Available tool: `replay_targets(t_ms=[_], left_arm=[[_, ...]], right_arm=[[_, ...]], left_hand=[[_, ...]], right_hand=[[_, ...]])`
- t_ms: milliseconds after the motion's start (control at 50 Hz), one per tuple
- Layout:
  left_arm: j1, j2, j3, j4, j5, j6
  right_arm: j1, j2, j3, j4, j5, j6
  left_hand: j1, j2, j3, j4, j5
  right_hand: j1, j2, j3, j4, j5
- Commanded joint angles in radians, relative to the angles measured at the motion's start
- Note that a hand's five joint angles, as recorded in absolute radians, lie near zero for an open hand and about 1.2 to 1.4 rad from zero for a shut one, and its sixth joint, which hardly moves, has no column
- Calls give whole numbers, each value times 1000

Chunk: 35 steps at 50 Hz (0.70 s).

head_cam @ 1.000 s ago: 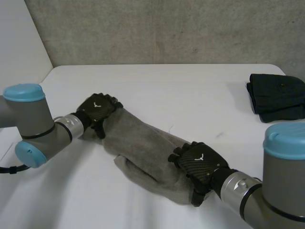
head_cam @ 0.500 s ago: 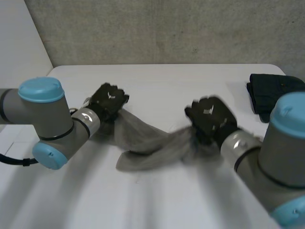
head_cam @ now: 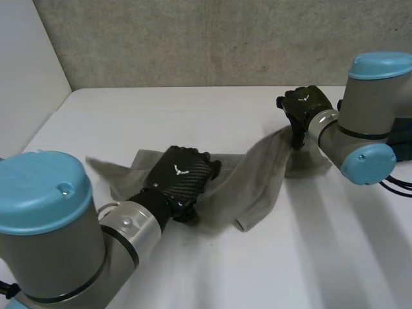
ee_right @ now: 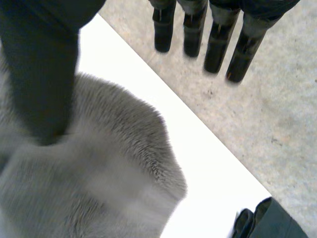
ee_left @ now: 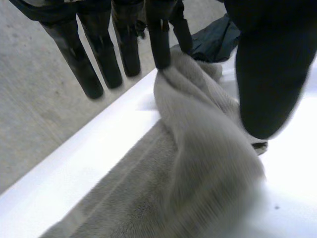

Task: Fold the laundry.

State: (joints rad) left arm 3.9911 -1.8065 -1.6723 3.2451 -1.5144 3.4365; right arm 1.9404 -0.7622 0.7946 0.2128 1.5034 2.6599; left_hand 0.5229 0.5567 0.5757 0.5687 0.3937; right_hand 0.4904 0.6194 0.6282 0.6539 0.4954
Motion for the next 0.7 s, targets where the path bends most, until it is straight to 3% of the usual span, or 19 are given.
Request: replay_targets(t_ms=[20, 140, 240, 340, 360, 440, 600, 700], left_arm=[[63, -53, 46, 5, -13, -20], [213, -7, 31, -8, -13, -23], [316, 35, -42, -13, 26, -14], [451, 53, -99, 2, 172, 18], [497, 49, -104, -1, 236, 50], [563, 4, -106, -19, 334, 175], [647, -148, -72, -18, 347, 407], [657, -229, -52, -11, 350, 478]], right_arm=[[-3, -43, -14, 25, 106, 8], [-6, -254, 210, 8, 84, 21], [-6, -411, 472, 8, -17, 12], [-11, -486, 665, 8, -130, 9], [-11, -499, 693, 5, -146, 9], [-5, -522, 807, -33, -192, 8], [6, -520, 943, -179, -193, 14], [3, -517, 974, -202, -192, 15]], left_hand=[[-292, -326, -345, -338, -337], [-292, -326, -345, -338, -337], [-254, -288, -307, -300, -299], [-213, -246, -265, -258, -258], [-213, -246, -265, -258, -258], [-204, -238, -257, -250, -249], [-31, -64, -83, -76, -76], [-33, -67, -86, -79, -79]], right_hand=[[-316, -445, -454, -479, -495], [-316, -445, -454, -479, -495], [-316, -445, -454, -479, -495], [-316, -445, -454, -479, -495], [-316, -445, -454, -479, -495], [-316, -445, -454, -479, -495], [-316, -445, -454, -479, -495], [-316, -445, -454, -479, -495]])
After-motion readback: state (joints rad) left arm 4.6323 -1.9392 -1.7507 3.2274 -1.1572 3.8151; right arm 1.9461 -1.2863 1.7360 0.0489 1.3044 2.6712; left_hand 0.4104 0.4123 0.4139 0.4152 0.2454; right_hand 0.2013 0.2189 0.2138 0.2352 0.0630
